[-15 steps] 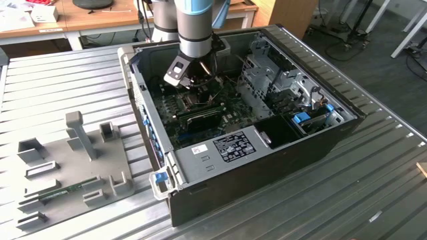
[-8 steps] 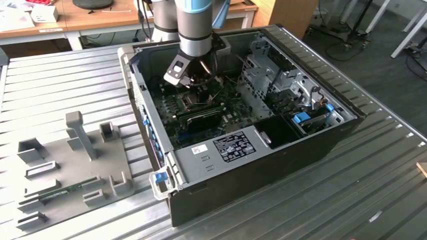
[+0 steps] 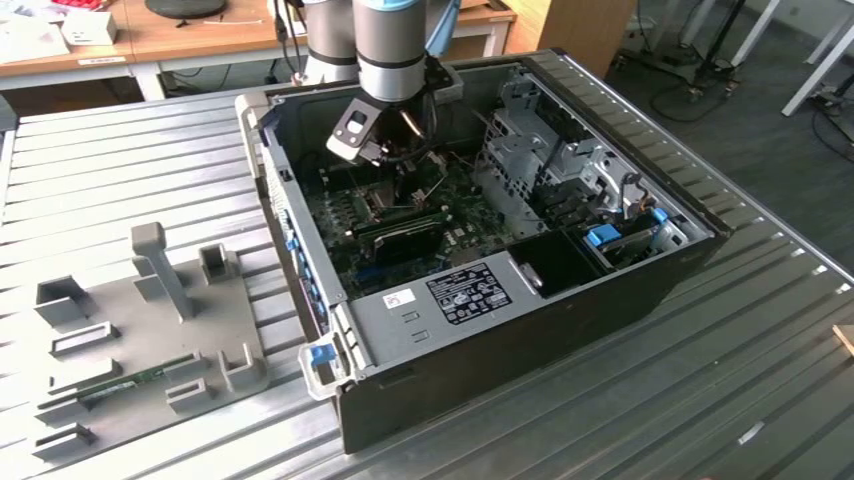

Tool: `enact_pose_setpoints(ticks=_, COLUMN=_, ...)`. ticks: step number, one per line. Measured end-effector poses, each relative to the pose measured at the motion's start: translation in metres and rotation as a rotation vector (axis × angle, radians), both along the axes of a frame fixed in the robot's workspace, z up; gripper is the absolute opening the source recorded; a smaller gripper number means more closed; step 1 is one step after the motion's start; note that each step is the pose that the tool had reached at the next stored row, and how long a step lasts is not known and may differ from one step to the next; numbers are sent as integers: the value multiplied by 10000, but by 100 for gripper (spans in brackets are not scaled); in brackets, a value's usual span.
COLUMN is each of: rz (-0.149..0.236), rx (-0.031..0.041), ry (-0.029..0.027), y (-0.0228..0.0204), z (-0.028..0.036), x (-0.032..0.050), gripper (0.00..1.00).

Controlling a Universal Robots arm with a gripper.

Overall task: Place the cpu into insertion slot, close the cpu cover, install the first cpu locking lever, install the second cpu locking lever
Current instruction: 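Place the cpu into insertion slot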

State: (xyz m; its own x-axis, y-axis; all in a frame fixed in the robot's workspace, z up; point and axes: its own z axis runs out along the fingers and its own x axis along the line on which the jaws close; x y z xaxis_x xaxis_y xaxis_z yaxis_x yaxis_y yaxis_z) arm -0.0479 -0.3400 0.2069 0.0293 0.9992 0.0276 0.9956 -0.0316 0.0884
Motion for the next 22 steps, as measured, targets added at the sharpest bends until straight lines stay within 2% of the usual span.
enact_pose_setpoints(ticks=7, rz=0, rx=-15, ry=2, y=0, z=4, x=0, gripper=60)
enact_pose_setpoints(ticks=11, rz=0, rx=-12, ry=1, y=0, z=36, x=0, gripper=60)
enact_pose_setpoints(ticks=22, rz=0, rx=-17, ry=1, y=-1, z=37, x=0, gripper=59)
